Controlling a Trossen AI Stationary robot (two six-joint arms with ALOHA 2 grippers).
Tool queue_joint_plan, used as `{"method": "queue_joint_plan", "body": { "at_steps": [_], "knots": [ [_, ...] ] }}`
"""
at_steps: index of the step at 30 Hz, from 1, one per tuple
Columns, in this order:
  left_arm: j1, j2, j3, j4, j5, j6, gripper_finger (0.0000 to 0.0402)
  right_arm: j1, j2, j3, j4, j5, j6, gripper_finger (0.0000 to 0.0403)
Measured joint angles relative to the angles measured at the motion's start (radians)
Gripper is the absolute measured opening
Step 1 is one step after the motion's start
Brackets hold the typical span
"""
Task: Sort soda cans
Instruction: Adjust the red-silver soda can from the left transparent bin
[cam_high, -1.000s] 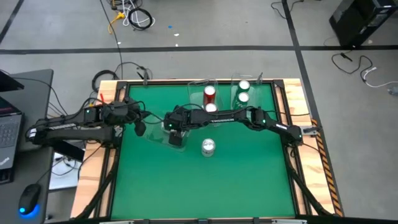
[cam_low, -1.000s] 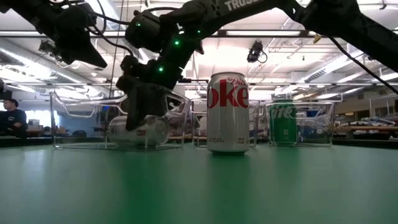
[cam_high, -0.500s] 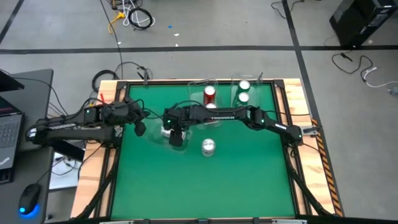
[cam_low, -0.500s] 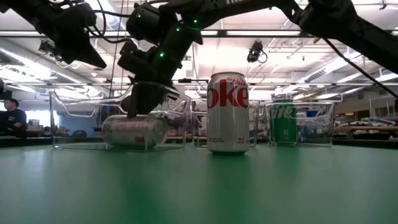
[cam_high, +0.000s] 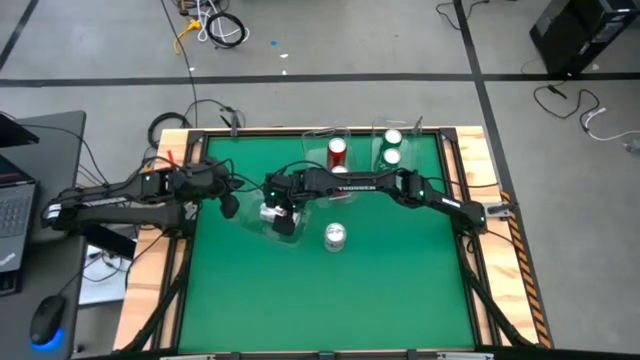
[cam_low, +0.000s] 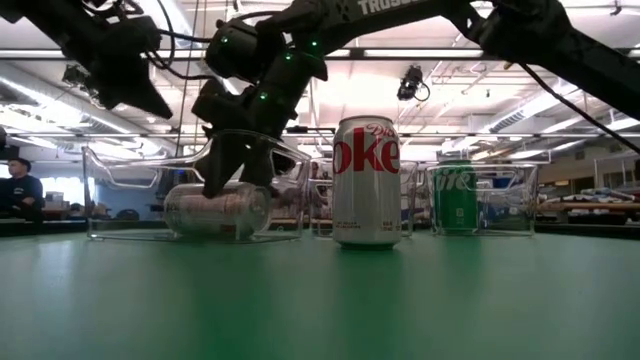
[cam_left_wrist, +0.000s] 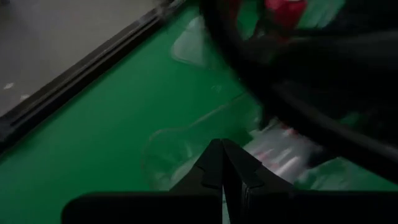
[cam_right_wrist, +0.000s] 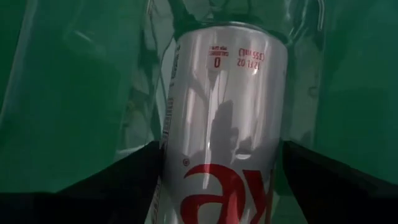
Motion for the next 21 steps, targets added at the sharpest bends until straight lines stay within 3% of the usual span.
{"method": "queue_joint_plan", "body": {
  "at_steps": [14, 21],
  "knots": [
    [0.000, 0.002, 0.000, 0.059, 0.035, 0.019, 0.0001, 0.007, -0.010, -0.087, 0.056, 0.010, -0.018, 0.0316],
    [0.000, 0.002, 0.000, 0.057, 0.037, 0.033, 0.0001, 0.029, -0.001, 0.035, -0.085, -0.002, -0.087, 0.0345]
  ]
}}
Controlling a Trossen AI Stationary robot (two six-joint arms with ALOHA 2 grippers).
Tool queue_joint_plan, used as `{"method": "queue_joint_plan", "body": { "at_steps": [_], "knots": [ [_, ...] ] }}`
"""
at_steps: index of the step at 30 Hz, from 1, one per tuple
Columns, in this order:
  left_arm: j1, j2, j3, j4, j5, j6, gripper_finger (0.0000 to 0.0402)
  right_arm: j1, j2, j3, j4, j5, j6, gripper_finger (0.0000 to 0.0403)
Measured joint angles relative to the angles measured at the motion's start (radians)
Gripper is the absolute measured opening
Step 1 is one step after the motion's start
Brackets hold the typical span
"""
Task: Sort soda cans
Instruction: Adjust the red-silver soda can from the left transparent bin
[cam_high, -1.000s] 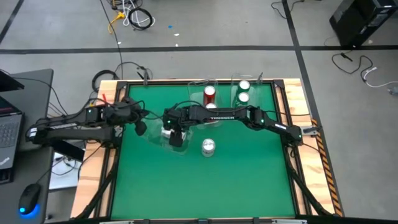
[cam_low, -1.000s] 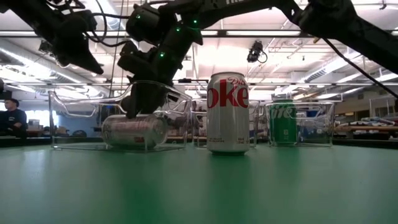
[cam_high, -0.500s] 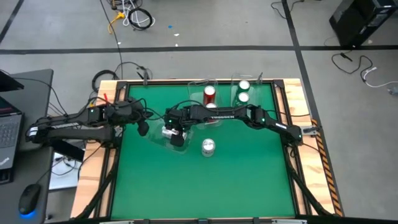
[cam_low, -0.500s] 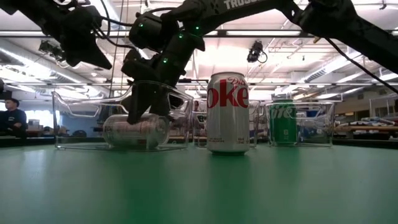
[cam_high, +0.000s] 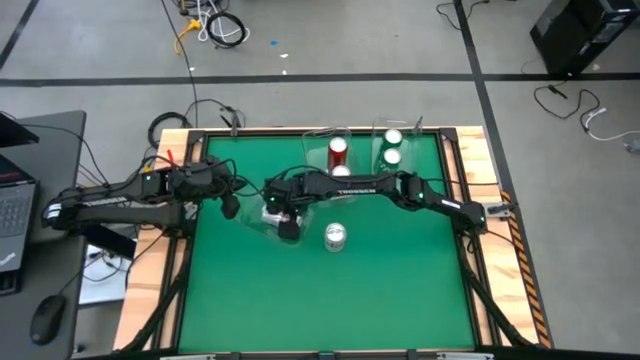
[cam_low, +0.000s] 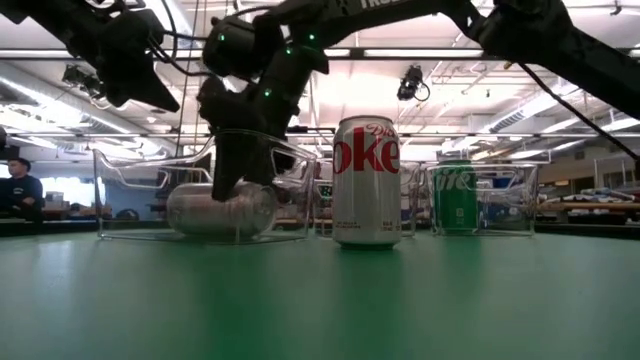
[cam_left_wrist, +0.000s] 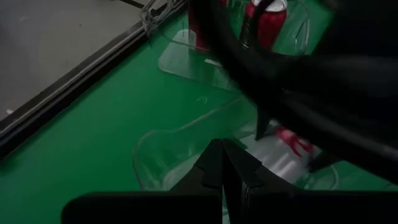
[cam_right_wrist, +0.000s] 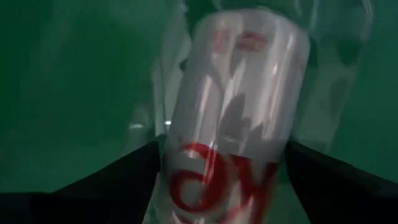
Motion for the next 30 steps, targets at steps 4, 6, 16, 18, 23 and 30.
{"method": "queue_joint_plan", "body": {
  "at_steps": [4, 6, 16, 18, 23, 30],
  "knots": [
    [0.000, 0.000, 0.000, 0.003, 0.002, 0.012, 0.0001, 0.012, -0.030, -0.003, 0.020, -0.001, -0.141, 0.0349],
    [0.000, 0.000, 0.000, 0.012, 0.002, 0.015, 0.0001, 0.011, -0.032, 0.000, 0.036, 0.002, -0.151, 0.0349],
    [0.000, 0.000, 0.000, 0.017, 0.002, 0.017, 0.0001, 0.012, 0.001, -0.032, 0.057, 0.017, -0.100, 0.0346],
    [0.000, 0.000, 0.000, 0.020, 0.001, 0.016, 0.0001, 0.002, 0.000, -0.032, 0.050, 0.039, -0.104, 0.0345],
    [-0.001, 0.000, 0.000, 0.015, 0.001, 0.013, 0.0001, -0.017, -0.006, -0.032, 0.049, 0.042, -0.094, 0.0341],
    [-0.001, 0.000, 0.000, 0.013, 0.003, 0.013, 0.0001, -0.017, 0.010, -0.035, 0.082, 0.000, -0.144, 0.0335]
  ]
}}
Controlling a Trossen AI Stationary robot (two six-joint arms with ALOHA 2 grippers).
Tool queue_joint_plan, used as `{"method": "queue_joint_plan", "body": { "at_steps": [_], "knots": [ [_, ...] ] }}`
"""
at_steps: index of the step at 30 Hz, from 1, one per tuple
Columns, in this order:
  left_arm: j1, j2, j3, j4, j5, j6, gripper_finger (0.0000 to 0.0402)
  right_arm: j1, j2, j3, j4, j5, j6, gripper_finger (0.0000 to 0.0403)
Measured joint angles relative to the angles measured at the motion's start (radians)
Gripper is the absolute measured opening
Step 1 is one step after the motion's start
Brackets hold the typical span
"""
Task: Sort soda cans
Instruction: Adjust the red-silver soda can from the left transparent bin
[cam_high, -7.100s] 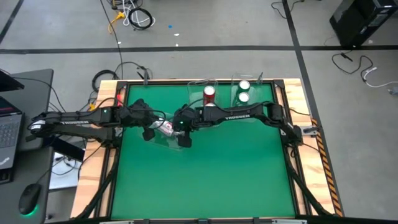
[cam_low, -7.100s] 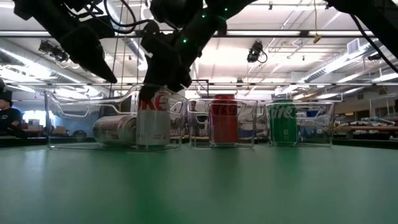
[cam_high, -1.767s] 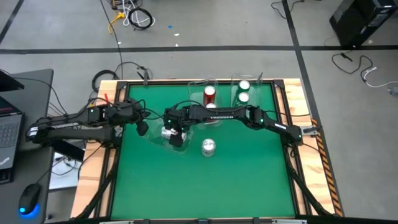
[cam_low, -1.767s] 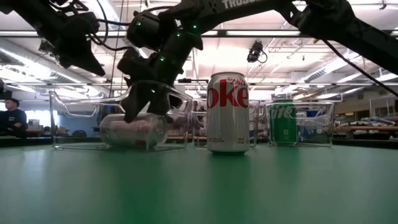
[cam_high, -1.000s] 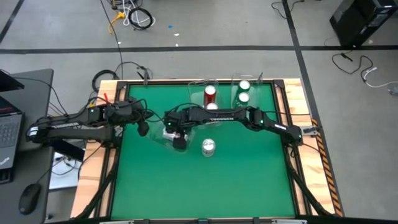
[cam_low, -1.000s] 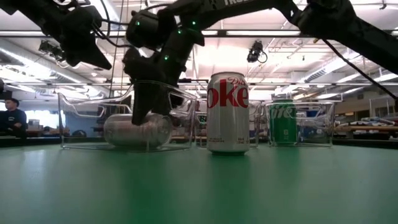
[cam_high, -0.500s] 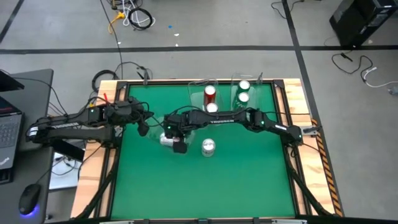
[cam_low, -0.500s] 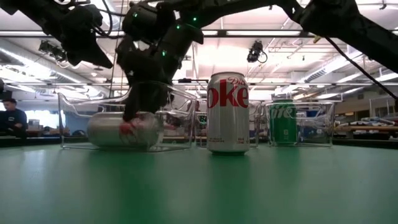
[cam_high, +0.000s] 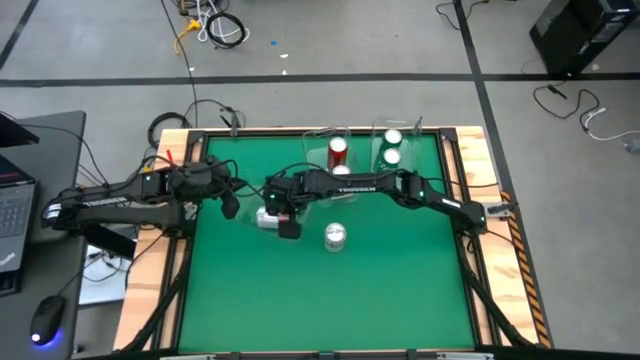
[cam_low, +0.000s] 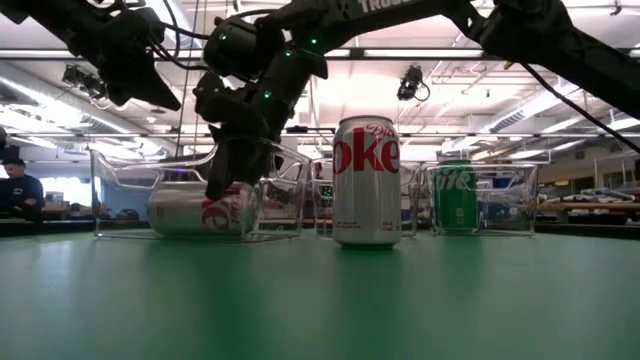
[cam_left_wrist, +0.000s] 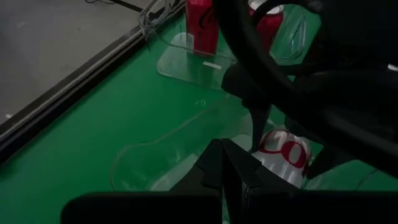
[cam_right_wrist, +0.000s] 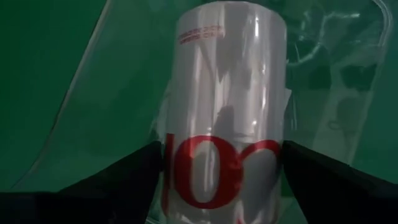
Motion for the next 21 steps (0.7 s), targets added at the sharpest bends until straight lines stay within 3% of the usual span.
{"method": "queue_joint_plan", "body": {
  "at_steps": [12, 21],
  "knots": [
    [0.000, 0.000, 0.000, 0.001, 0.014, -0.001, 0.0001, -0.017, -0.005, -0.101, 0.067, -0.044, 0.017, 0.0312],
    [0.000, 0.000, 0.000, 0.003, 0.014, -0.001, 0.0001, -0.032, -0.009, -0.050, 0.008, -0.013, 0.004, 0.0186]
  ]
}}
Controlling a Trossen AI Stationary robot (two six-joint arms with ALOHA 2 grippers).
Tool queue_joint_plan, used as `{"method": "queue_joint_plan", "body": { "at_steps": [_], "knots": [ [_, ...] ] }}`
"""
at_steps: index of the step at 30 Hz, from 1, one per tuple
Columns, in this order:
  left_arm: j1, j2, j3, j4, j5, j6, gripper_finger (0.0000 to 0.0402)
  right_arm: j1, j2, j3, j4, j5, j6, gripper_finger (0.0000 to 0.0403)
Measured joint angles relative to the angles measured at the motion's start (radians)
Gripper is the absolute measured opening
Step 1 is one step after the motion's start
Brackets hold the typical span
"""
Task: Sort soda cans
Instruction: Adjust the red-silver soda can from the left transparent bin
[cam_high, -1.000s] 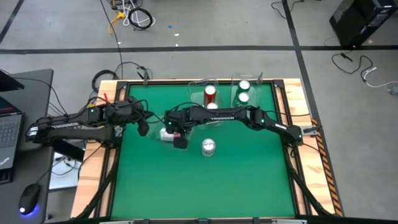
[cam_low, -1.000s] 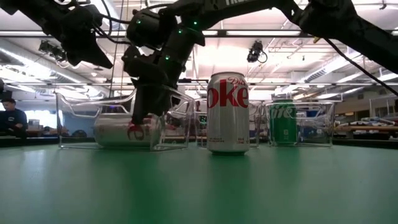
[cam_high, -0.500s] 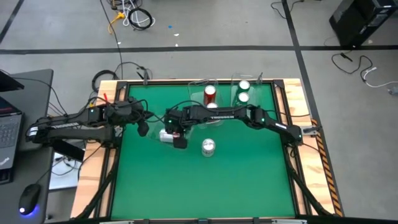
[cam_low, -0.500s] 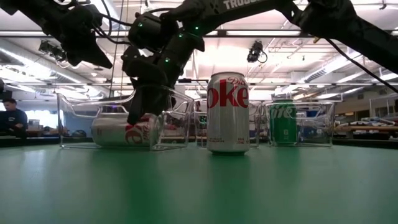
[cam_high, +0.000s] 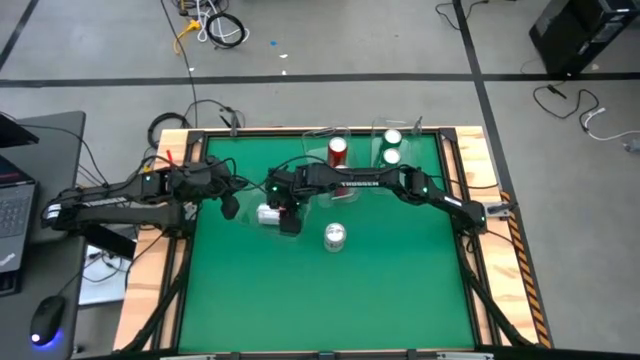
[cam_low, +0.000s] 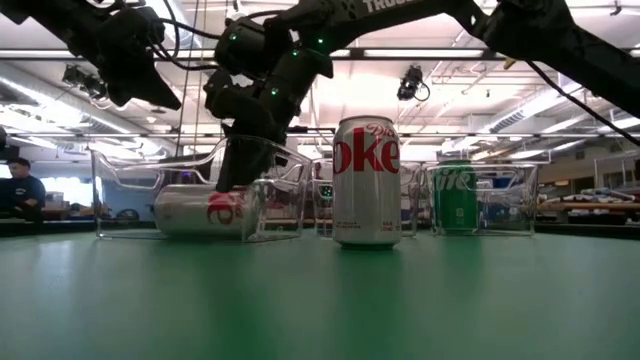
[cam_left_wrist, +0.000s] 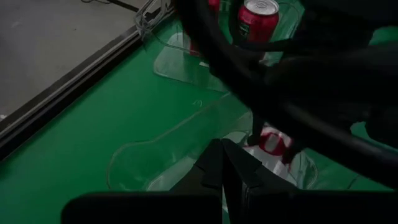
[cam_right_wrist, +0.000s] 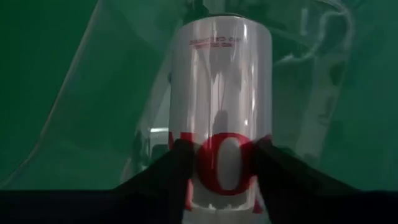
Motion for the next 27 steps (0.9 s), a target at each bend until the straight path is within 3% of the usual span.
{"method": "queue_joint_plan", "body": {
  "at_steps": [4, 8, 14, 19, 27],
  "knots": [
    [0.000, 0.000, 0.000, 0.001, 0.000, 0.000, 0.0001, 0.005, 0.010, 0.085, -0.071, 0.060, -0.016, 0.0133],
    [0.000, 0.001, 0.000, 0.008, 0.014, -0.001, 0.0001, 0.001, -0.022, 0.083, -0.066, 0.077, -0.019, 0.0091],
    [0.000, 0.045, 0.000, 0.008, 0.014, -0.018, 0.0001, 0.009, -0.082, 0.086, -0.155, 0.160, -0.107, 0.0094],
    [0.000, 0.151, 0.000, 0.000, 0.011, -0.062, 0.0001, 0.022, -0.119, 0.088, -0.272, 0.230, -0.157, 0.0106],
    [0.000, 0.338, 0.000, -0.111, -0.036, -0.140, 0.0001, 0.005, -0.095, 0.041, -0.241, 0.201, -0.134, 0.0013]
  ]
}}
